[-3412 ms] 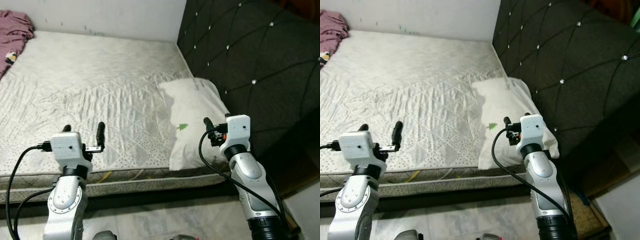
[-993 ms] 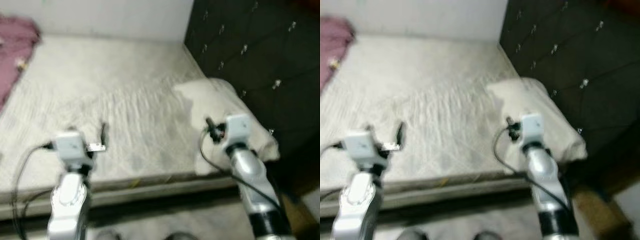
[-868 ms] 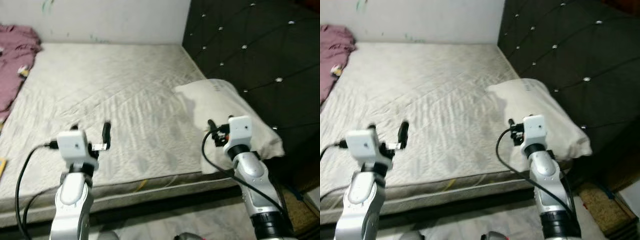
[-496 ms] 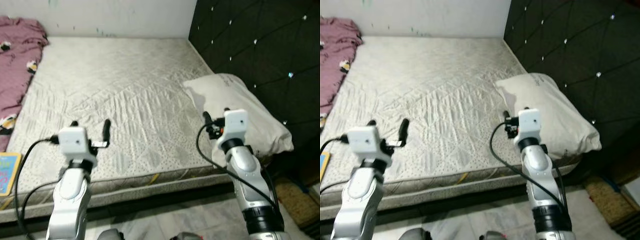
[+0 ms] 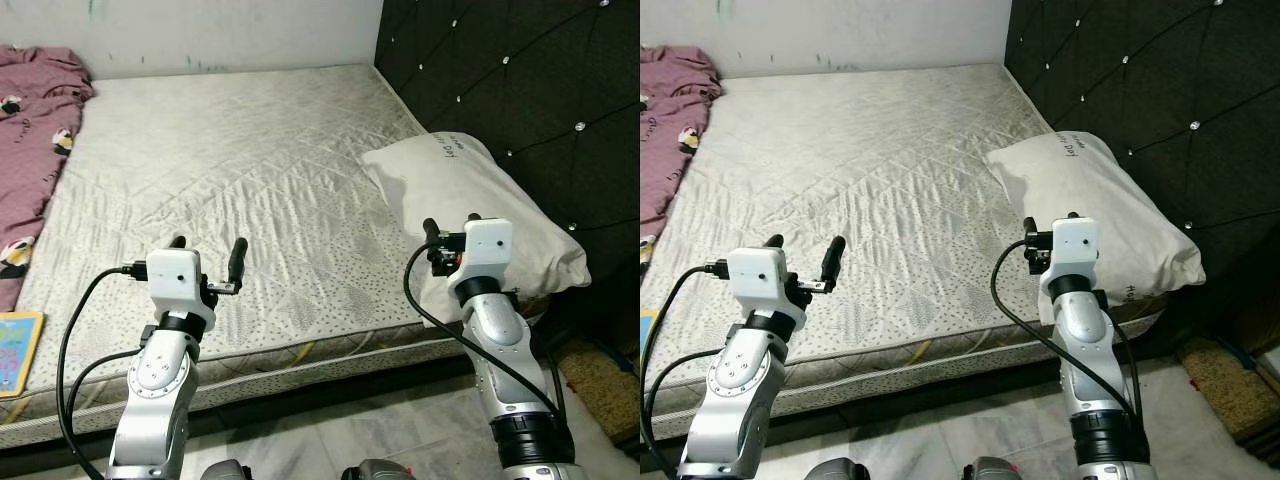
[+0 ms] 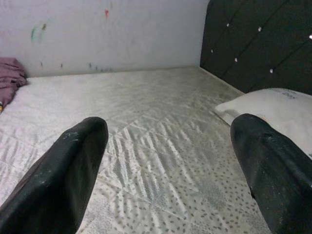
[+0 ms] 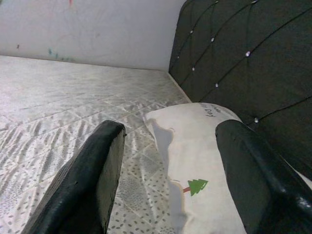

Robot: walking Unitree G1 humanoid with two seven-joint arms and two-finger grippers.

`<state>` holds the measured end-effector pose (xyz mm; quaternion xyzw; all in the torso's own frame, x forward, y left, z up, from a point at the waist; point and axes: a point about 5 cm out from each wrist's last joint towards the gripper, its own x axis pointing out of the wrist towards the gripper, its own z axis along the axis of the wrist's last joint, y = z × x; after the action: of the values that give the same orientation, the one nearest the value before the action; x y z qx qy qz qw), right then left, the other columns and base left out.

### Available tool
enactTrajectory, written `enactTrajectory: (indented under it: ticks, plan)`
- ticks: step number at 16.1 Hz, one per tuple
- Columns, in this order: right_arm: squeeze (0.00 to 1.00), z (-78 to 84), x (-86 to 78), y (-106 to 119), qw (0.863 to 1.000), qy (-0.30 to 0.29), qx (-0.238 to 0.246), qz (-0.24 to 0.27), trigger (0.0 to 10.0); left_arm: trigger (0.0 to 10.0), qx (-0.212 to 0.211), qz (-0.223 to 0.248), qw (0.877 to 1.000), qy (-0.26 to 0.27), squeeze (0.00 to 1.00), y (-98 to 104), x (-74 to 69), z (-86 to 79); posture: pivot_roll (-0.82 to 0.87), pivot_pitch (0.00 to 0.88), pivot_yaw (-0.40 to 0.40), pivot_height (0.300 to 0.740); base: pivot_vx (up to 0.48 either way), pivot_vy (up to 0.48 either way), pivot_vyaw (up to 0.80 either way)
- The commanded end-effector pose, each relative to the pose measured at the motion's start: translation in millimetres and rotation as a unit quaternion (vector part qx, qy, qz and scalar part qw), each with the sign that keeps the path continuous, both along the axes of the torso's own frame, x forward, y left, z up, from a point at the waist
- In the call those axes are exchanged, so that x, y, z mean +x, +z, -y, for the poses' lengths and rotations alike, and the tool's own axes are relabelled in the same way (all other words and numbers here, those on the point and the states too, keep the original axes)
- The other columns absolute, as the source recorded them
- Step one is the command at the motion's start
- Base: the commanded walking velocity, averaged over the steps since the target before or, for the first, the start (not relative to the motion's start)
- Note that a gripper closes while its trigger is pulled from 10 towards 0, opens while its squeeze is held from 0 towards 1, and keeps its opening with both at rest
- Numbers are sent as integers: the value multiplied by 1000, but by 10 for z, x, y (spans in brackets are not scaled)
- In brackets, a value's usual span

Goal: Clean up the room

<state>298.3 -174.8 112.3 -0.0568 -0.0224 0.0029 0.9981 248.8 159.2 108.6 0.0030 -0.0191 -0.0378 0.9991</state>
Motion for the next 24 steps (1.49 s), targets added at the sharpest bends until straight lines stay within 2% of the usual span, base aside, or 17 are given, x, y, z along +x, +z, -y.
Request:
enactTrajectory:
  ticks: [1, 2, 5, 8, 10, 12, 16, 24]
  plan:
    - [0, -69, 21, 22, 1000, 14, 5, 3, 10000, 10000, 2, 6, 1000, 6, 0, 35, -25, -10, -60, 0, -36, 740, 0, 0, 0]
    - [0, -120, 6, 7, 1000, 25, 5, 1, 10000, 10000, 1, 4, 1000, 11, 0, 23, -61, -17, -50, 0, -40, 740, 0, 0, 0]
    - [0, -137, -36, -43, 1000, 23, 11, -6, 10000, 10000, 1, 0, 1000, 12, 0, 2, -107, -32, -53, 0, -32, 740, 0, 0, -156]
    - [0, -146, -83, -37, 1000, 17, 16, -7, 10000, 10000, -5, -2, 1000, -1, 0, 12, -60, -11, -85, 0, -17, 740, 0, 0, -742]
    - [0, -131, -117, -54, 1000, 14, 16, -10, 10000, 10000, -10, -8, 1000, -5, 0, -3, -60, 11, -92, 0, -18, 740, 0, 0, 0]
    - [0, -117, -153, -60, 1000, 17, 13, -18, 10000, 10000, -25, -14, 1000, -5, 0, -9, -89, 34, -83, 0, -38, 740, 0, 471, 0]
    - [0, -141, -108, -40, 999, 32, 9, -20, 10000, 10000, -33, -9, 999, 11, 0, 22, -97, -1, -59, 0, -69, 740, 0, 480, 0]
    - [0, -127, -139, -50, 999, 35, 9, -33, 10000, 10000, -38, -14, 999, 16, 0, 20, -161, -14, -63, 0, -78, 740, 0, 480, 0]
